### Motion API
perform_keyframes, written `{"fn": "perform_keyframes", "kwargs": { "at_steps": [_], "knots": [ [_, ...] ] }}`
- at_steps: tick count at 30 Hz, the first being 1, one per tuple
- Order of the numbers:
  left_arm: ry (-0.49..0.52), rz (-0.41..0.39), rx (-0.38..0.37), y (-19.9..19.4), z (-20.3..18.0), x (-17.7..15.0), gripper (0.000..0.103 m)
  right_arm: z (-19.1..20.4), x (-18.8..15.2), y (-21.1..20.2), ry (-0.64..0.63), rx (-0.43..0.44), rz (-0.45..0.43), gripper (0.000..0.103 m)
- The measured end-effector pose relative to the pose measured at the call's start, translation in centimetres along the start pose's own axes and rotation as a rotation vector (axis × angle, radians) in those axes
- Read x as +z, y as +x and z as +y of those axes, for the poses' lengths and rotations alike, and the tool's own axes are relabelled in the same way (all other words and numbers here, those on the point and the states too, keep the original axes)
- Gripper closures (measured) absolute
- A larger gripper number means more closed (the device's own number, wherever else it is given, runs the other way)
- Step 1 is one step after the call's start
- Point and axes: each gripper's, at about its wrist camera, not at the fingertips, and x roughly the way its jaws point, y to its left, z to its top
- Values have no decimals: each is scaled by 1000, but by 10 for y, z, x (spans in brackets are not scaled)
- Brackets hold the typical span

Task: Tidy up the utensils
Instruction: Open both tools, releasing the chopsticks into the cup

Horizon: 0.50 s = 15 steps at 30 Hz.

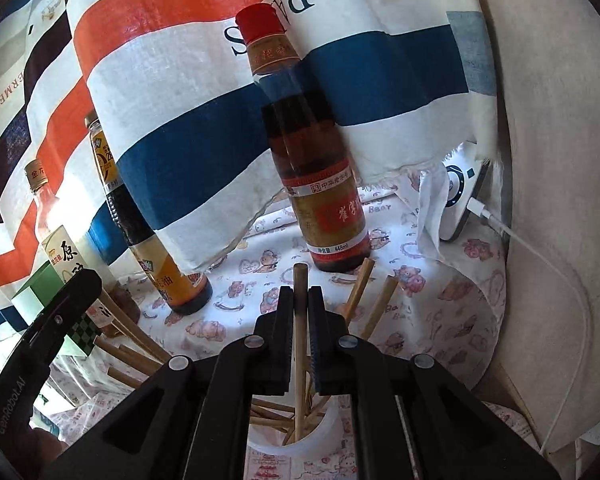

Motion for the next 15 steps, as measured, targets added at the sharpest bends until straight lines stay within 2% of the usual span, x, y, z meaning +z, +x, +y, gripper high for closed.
{"fn": "perform_keyframes", "kwargs": {
  "at_steps": [2, 3, 4, 6, 8, 9, 10, 12, 15],
  "knots": [
    [5, -4, -3, -3, 1, 1, 96, -2, 1, 1, 7, 12, 8, 95],
    [9, -7, -4, -5, 1, 1, 92, -3, 1, 0, 12, 18, 8, 93],
    [17, -13, 1, -8, 2, 3, 81, -3, 2, -1, 17, 24, 7, 87],
    [36, -29, 68, -16, 3, 6, 71, -2, 5, -5, 10, 20, 4, 74],
    [41, -49, 83, -28, 8, 11, 67, 5, 6, -11, -34, -18, -14, 72],
    [39, -58, 86, -36, 12, 14, 60, 9, 7, -16, -58, -32, -33, 69],
    [39, -66, 99, -43, 15, 17, 53, 13, 8, -22, -71, -34, -53, 60],
    [42, -85, 113, -58, 24, 22, 46, 18, 9, -34, -66, -8, -94, 44],
    [60, -95, 151, -79, 35, 28, 32, 31, 11, -50, -76, 46, -116, 43]
  ]
}}
